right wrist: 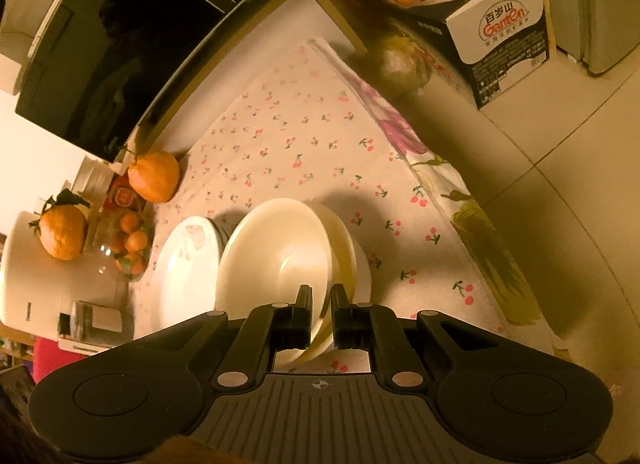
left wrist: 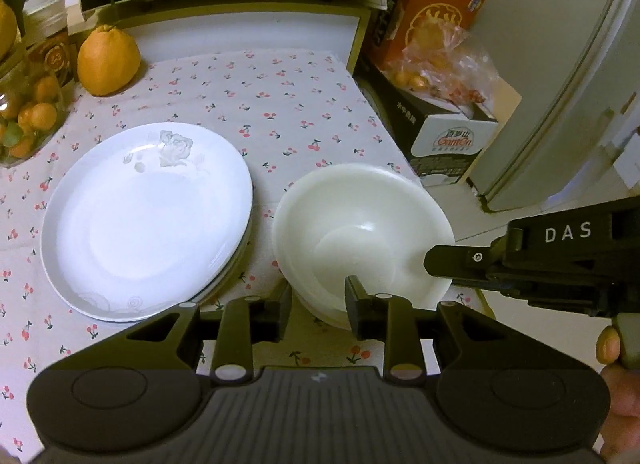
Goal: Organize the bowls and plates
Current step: 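Lower the white bowl into the placed bowl and open both tools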
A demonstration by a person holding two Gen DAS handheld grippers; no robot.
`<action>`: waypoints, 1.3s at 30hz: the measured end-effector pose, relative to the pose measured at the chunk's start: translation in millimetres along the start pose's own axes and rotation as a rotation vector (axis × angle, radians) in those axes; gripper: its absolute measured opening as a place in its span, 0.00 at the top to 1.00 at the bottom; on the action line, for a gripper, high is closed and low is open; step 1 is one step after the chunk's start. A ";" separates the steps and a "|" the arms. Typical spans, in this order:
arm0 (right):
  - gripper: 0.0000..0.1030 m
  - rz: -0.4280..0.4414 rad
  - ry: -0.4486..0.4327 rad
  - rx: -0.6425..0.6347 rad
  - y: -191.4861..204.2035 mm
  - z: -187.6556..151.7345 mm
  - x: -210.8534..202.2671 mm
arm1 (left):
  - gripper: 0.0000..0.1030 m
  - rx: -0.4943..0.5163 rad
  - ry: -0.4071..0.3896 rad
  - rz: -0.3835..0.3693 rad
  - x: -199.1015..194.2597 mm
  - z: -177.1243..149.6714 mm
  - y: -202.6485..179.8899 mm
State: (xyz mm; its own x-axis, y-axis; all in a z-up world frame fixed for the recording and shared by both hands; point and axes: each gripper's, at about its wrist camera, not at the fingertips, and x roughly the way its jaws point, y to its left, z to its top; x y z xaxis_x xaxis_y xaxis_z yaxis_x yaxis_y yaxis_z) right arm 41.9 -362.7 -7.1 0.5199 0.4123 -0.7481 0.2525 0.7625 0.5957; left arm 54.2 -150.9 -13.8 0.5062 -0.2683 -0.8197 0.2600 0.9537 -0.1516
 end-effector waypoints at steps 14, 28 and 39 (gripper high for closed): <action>0.77 0.004 0.004 -0.003 -2.2 2.0 -2.4 | 0.57 0.026 -0.024 -0.015 1.0 -5.2 1.1; 0.40 0.014 -0.062 -0.059 -1.8 1.3 -6.7 | 0.13 0.192 -0.163 -0.142 -7.5 -29.3 4.5; 0.25 0.064 -0.228 -0.215 0.9 -5.0 -6.2 | 0.06 0.324 -0.266 -0.241 1.7 -54.0 0.9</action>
State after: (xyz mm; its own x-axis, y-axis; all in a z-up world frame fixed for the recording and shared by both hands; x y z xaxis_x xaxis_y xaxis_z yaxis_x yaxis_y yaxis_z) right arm 34.7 -362.0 -3.4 0.7050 0.3587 -0.6118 0.0480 0.8366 0.5458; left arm 10.9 -143.1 -45.1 0.5821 -0.5420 -0.6062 0.6168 0.7801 -0.1051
